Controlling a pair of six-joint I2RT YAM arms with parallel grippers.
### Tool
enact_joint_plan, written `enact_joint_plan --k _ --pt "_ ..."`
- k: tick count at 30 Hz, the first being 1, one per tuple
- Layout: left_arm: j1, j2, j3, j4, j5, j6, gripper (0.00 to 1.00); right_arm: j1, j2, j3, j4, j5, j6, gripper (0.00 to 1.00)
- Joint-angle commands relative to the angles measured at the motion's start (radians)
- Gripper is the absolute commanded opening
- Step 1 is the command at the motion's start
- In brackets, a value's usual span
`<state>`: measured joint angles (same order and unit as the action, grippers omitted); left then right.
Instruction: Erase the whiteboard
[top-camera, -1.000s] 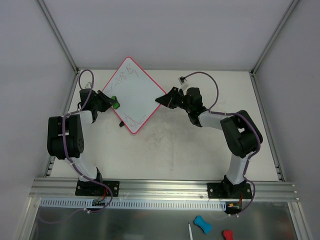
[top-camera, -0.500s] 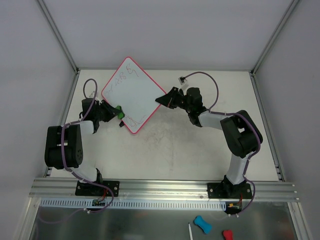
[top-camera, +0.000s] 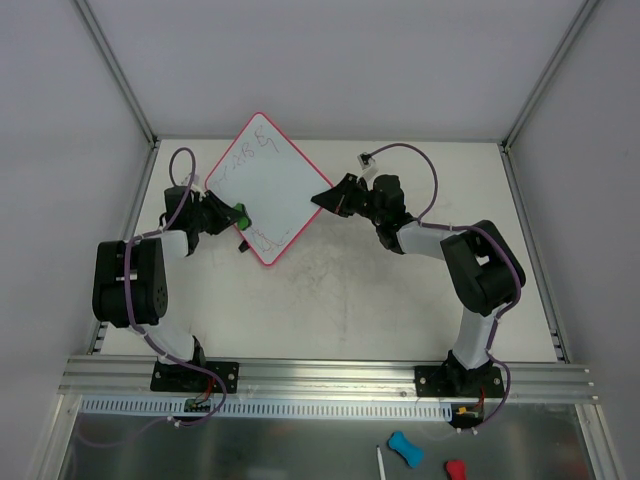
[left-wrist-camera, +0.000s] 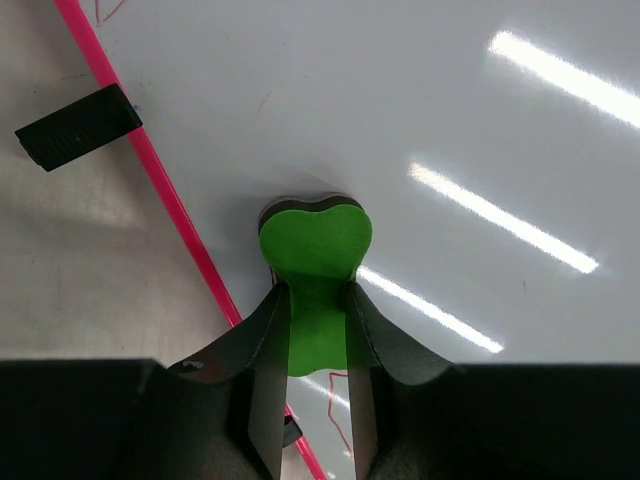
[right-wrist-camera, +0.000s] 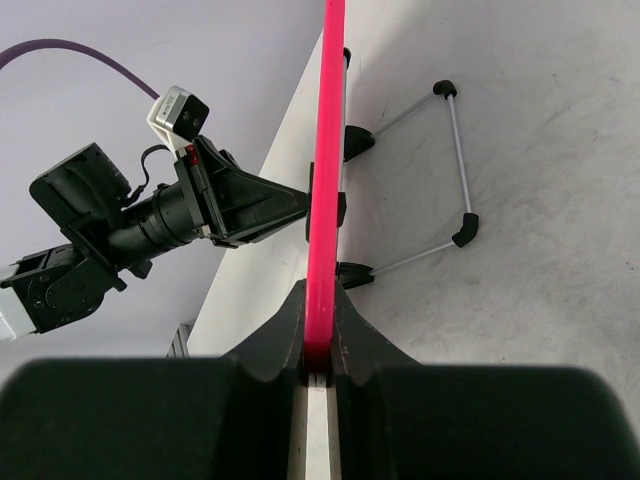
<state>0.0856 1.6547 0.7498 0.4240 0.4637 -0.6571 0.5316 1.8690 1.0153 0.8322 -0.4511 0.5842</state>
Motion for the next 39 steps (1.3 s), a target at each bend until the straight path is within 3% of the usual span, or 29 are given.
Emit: enact_joint_plan --k 1,16,30,39 --pt "-0.055 0.021 -0.039 0.012 0.03 0.016 0.0 0.018 -0.016 0.017 0.01 -0.015 -0.061 0.0" --pt "-0.201 -0.104 -0.133 -0.054 -0.039 -0.005 0.0 0.018 -0.013 0.014 0.01 -0.012 -0.061 0.0" --pt "-0.202 -0.237 -0.27 -0.128 -0.132 -0.055 0.0 0.018 -0.014 -0.001 0.012 0.005 -0.061 0.0" --pt "-0.164 -0.205 -0.262 -0.14 -0.116 -0.059 0.0 0.018 -0.01 -0.004 0.015 0.003 -0.06 0.0"
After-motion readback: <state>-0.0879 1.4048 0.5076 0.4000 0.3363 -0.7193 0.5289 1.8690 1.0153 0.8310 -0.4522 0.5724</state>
